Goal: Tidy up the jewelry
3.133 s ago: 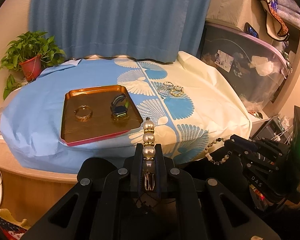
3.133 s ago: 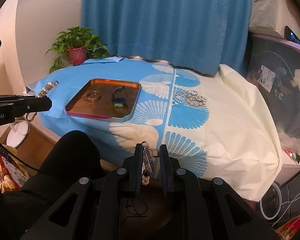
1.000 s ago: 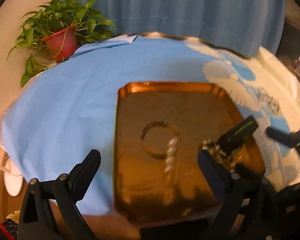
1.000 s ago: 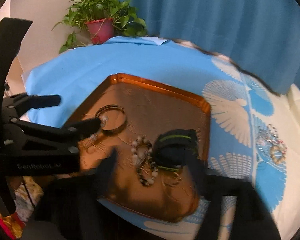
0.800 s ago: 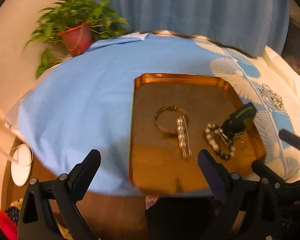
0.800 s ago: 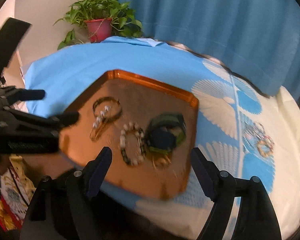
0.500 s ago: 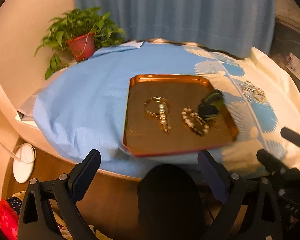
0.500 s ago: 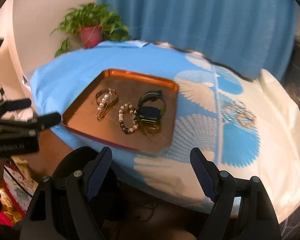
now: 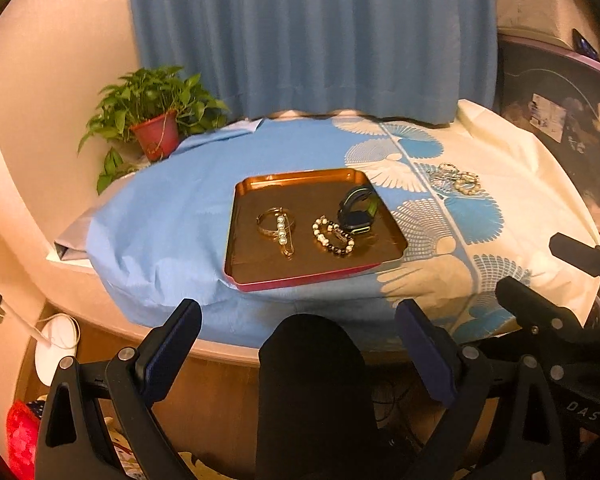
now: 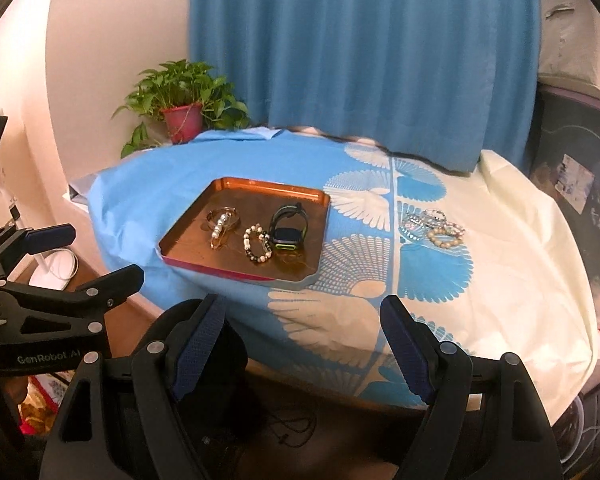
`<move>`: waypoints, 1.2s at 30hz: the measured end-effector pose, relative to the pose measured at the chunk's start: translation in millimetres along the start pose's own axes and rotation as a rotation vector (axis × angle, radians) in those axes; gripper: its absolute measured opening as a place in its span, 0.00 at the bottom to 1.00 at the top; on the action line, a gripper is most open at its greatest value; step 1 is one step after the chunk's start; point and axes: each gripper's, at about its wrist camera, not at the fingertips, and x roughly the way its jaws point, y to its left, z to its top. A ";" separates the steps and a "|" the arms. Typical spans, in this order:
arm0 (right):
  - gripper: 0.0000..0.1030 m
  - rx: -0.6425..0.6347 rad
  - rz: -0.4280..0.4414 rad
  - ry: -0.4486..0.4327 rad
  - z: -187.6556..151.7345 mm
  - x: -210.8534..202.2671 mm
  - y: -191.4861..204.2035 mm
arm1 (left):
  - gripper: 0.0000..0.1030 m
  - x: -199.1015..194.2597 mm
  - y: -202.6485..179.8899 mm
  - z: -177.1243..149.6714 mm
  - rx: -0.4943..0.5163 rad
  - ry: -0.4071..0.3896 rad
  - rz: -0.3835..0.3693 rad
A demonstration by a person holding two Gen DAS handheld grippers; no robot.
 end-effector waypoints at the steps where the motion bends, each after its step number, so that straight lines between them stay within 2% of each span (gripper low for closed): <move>1: 0.78 0.001 0.002 -0.003 -1.2 -4.0 -0.1 | 0.93 -3.1 -1.8 -0.6 0.006 -0.005 0.003; 24: 0.78 -0.003 0.000 0.002 -9.6 -15.4 -1.1 | 0.93 -14.2 -12.3 -5.1 0.054 -0.014 0.010; 36: 0.78 0.044 -0.023 0.031 -19.6 -2.8 -28.0 | 0.93 5.8 -37.2 7.0 0.111 0.004 -0.012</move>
